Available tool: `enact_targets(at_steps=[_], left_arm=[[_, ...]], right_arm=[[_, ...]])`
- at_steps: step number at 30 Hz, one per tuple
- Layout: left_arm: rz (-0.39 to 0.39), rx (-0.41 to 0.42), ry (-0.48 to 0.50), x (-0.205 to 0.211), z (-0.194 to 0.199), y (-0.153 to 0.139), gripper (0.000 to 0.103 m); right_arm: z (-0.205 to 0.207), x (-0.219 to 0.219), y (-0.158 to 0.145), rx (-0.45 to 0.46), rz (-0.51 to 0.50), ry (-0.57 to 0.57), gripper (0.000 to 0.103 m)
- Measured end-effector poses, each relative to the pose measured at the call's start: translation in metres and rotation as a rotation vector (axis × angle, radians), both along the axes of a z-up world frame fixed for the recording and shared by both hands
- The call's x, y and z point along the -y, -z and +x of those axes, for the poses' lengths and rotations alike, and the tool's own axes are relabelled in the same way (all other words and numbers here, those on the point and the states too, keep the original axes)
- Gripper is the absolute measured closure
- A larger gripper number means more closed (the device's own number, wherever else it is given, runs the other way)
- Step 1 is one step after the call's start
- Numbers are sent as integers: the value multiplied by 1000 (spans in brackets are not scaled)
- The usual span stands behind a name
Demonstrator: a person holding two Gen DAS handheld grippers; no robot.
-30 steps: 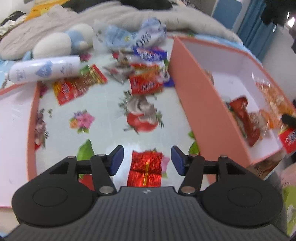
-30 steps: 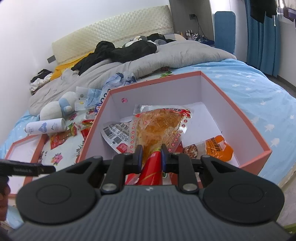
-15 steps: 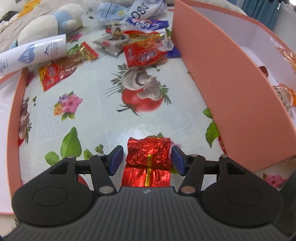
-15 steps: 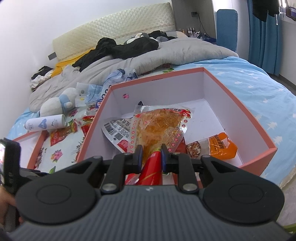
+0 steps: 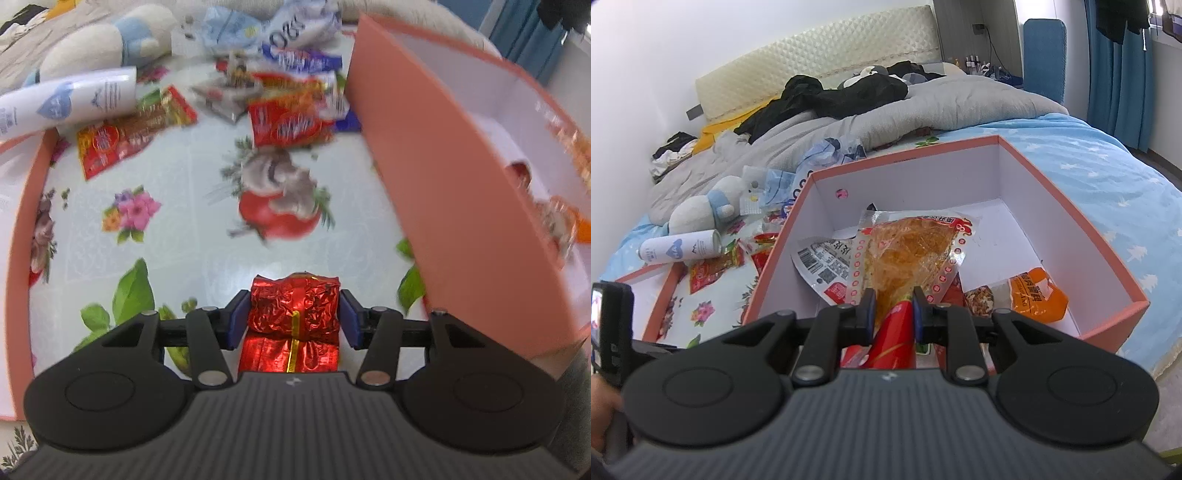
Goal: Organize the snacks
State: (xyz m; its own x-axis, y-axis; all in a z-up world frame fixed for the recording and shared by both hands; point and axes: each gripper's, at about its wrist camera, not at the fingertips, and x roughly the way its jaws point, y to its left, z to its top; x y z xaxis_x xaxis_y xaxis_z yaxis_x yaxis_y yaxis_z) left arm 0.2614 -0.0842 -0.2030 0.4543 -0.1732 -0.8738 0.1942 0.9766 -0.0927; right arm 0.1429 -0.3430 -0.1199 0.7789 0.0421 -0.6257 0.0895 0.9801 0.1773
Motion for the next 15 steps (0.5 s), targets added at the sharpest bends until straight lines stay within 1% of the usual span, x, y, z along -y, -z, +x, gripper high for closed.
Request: enact_targets(at_steps=[4, 8, 11, 13, 15], left_arm=[[-49, 47, -14, 6, 6, -40, 47], [-125, 140, 9, 19, 10, -96, 47], [-188, 204, 46, 36, 10, -135, 46], [-229, 225, 76, 52, 11, -152, 46], [-240, 234, 109, 69, 13, -159, 46]], right_arm=[[5, 2, -2, 5, -12, -3, 80], [11, 4, -9, 21, -26, 8, 80], [16, 7, -15, 34, -30, 16, 80], [19, 8, -19, 42, -47, 16, 79], [20, 10, -20, 46, -54, 15, 79]])
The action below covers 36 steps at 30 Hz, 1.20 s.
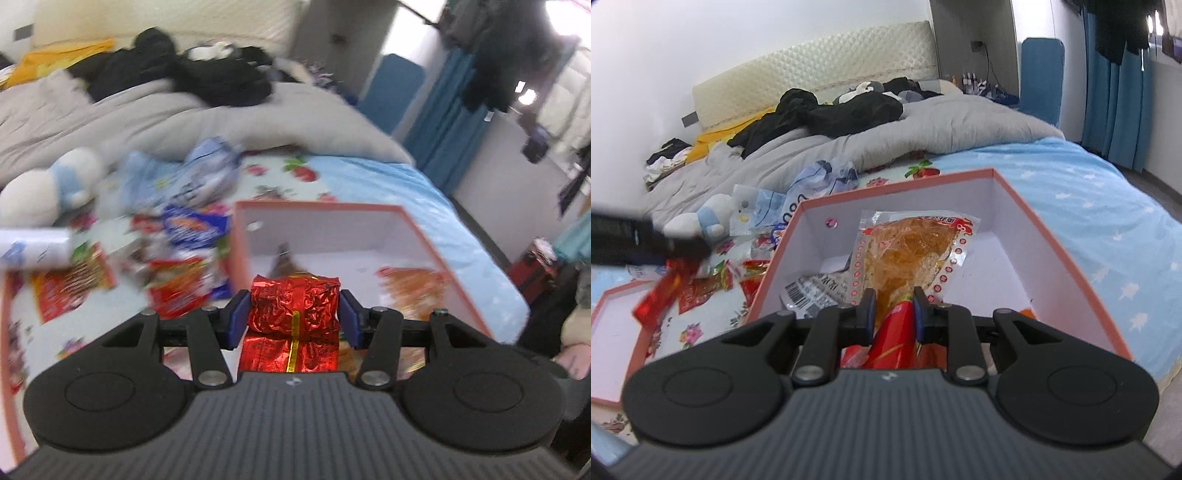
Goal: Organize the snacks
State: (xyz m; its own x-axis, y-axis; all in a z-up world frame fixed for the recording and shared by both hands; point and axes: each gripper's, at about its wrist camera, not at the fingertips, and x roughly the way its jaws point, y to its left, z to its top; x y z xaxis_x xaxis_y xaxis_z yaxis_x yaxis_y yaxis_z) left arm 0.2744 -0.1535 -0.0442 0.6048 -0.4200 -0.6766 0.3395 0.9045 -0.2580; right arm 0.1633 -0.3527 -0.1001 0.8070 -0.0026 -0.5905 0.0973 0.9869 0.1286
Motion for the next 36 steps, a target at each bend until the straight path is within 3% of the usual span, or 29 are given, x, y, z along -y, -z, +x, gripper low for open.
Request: enact_targets(at_steps=[5, 12, 14, 18, 20, 22, 24, 36], left_arm=[[6, -28, 49, 39, 9, 9, 46], [12, -88, 41, 49, 16, 33, 46], [30, -93, 39, 50, 17, 38, 36], [36, -80, 28, 43, 19, 41, 29], [31, -69, 32, 40, 16, 38, 29], [43, -47, 24, 36, 10, 32, 29], [56, -4, 22, 33, -1, 22, 29], [18, 154, -66, -26, -59, -34, 29]], right_arm=[[2, 12, 8, -13, 19, 32, 78], [5, 25, 24, -19, 81, 45, 76], [7, 24, 27, -24, 76, 45, 75], [8, 25, 27, -31, 82, 44, 60], [7, 25, 25, -26, 82, 51, 54], [5, 25, 20, -4, 103, 53, 42], [1, 23, 13, 19, 122, 40, 38], [-20, -30, -40, 173, 38, -64, 37]])
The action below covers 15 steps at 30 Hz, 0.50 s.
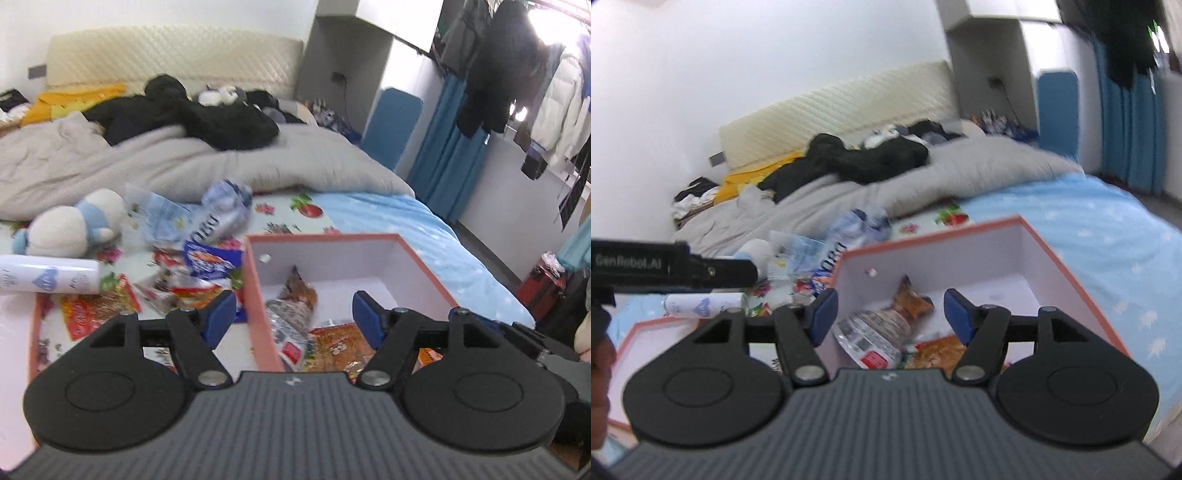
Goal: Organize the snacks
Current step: 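Withdraw both grippers from the box toward the snack pile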
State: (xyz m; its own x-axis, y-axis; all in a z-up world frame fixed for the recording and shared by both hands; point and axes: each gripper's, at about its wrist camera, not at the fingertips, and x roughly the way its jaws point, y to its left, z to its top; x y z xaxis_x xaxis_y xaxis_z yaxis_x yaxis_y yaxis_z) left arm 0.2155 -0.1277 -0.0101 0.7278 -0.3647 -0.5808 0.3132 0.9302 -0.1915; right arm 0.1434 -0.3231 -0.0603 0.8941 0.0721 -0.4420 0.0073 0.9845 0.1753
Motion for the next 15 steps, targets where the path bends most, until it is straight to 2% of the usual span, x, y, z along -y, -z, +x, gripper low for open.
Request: enact_targets(at_steps=[7, 15], left_arm=[[12, 46, -75, -42, -28, -7, 29], [11, 39, -139, -91, -51, 1, 29]], right_arm=[[-9, -35, -12, 44, -3, -52, 37], [-16, -73, -11, 56, -15, -90, 37]])
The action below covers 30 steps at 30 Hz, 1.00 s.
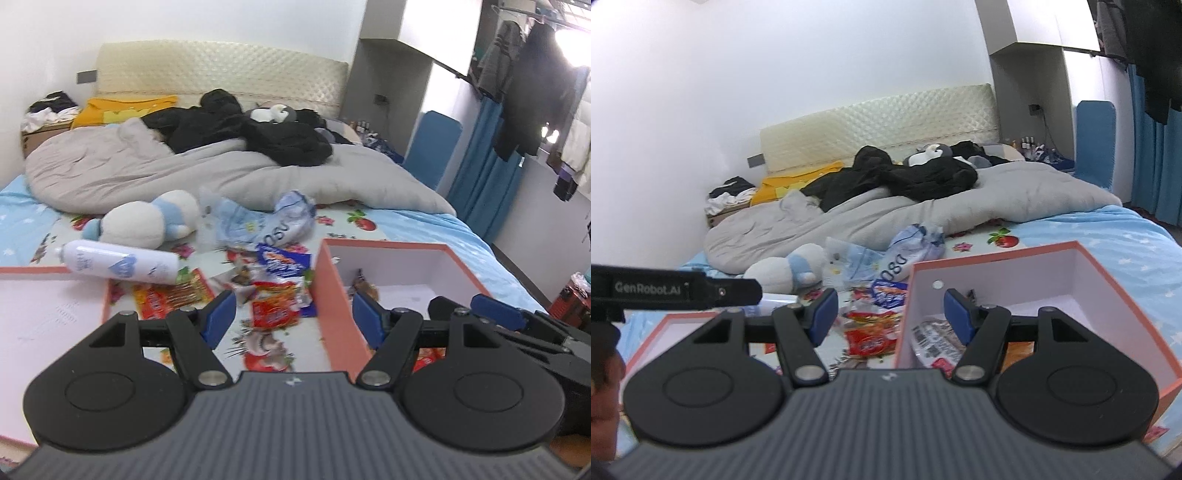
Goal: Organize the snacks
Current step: 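Withdraw both grippers from the box toward the snack pile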
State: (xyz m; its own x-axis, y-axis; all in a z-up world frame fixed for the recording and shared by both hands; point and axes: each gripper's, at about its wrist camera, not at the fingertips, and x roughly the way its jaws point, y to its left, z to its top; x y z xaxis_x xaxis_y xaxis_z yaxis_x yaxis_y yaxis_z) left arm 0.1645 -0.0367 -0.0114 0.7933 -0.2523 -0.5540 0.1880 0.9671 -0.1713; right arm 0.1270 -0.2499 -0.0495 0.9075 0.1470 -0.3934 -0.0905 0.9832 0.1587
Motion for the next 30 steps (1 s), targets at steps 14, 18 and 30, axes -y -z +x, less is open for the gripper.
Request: enact_targets(at_steps=[14, 18, 30], left_arm=[[-14, -80, -83, -62, -42, 59, 29], [-65, -140, -123, -81, -55, 91, 29], [-86, -164, -122, -107, -1, 119, 29]], right_arm=[[-24, -53, 30, -37, 0, -58, 37], [-35, -68, 48, -68, -27, -89, 38], [8, -107, 75, -140, -119, -166, 38]])
